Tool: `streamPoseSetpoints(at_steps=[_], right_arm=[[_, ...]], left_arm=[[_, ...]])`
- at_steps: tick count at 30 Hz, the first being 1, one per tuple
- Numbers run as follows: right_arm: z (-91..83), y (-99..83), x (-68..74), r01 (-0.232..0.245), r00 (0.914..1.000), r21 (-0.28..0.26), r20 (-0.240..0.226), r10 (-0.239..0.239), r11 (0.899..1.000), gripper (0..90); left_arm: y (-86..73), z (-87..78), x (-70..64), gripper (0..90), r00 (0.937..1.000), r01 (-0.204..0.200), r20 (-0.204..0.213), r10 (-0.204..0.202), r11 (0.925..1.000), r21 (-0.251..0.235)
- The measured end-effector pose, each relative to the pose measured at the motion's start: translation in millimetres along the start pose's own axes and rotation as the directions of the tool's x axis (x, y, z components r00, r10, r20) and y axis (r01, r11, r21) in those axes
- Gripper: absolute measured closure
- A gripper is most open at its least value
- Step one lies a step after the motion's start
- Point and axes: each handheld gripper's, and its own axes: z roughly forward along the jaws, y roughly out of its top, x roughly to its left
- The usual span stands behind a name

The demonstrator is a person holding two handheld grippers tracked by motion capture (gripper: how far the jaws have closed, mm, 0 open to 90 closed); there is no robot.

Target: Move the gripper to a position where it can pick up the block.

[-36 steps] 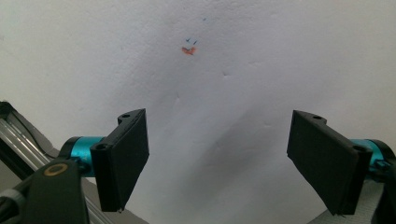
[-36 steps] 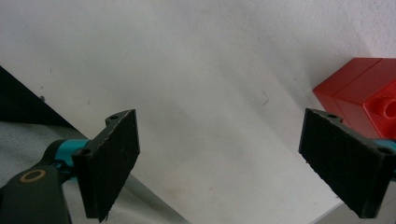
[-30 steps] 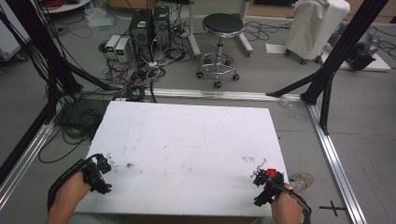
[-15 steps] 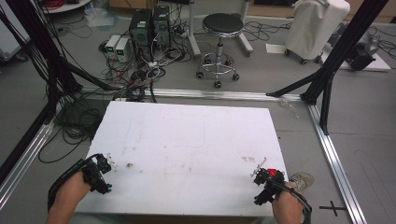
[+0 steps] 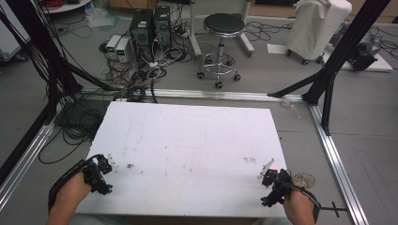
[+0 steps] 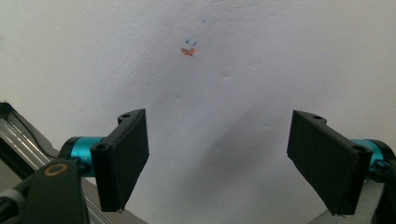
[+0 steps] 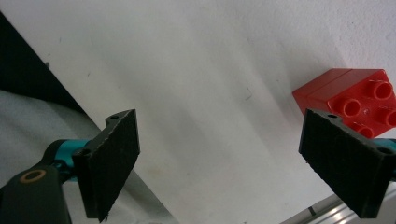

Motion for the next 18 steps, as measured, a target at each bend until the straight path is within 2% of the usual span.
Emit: streamPoseSetpoints(at_steps=[5, 6, 8, 13, 14, 18], right_arm=[[-4.2, -11.3, -9.0, 0.05, 0.9986, -0.028, -0.017, -0.051, 0.998, 11.7], [-5.3, -14.4, -11.7, 0.053, 0.9982, -0.035, -0.024, -0.054, 0.998, 11.7], [-7.6, -19.6, -16.5, 0.058, 0.9978, -0.045, -0.029, -0.059, 0.997, 11.7], [-11.7, -32.3, -28.4, 0.061, 0.997, -0.051, -0.045, -0.063, 0.997, 11.7], [-12.9, -35.3, -31.5, 0.067, 0.9967, -0.05, -0.042, -0.069, 0.997, 11.7], [-14.5, -41.9, -41.2, 0.111, 0.9928, -0.046, -0.041, -0.113, 0.993, 11.7]], left_arm=[[-0.2, 0.5, 0.1, 21.0, 1.0, 0.001, 0.003, -0.001, 1.0, -0.001], [-0.3, 1.5, -0.8, 21.0, 0.9998, 0.016, 0.014, -0.016, 0.9998, -0.015], [0.2, 1.5, -1.2, 21.1, 0.9996, 0.019, 0.02, -0.019, 0.9996, -0.019], [1.7, 1.6, -2.5, 21.1, 0.9997, 0.016, 0.02, -0.015, 0.9996, -0.024], [2.3, 0.8, -2.3, 21.0, 0.9998, 0.004, 0.021, -0.004, 0.9999, -0.013], [2.1, 1.6, -3.1, 21.0, 0.9998, 0.014, 0.017, -0.014, 0.9996, -0.023]])
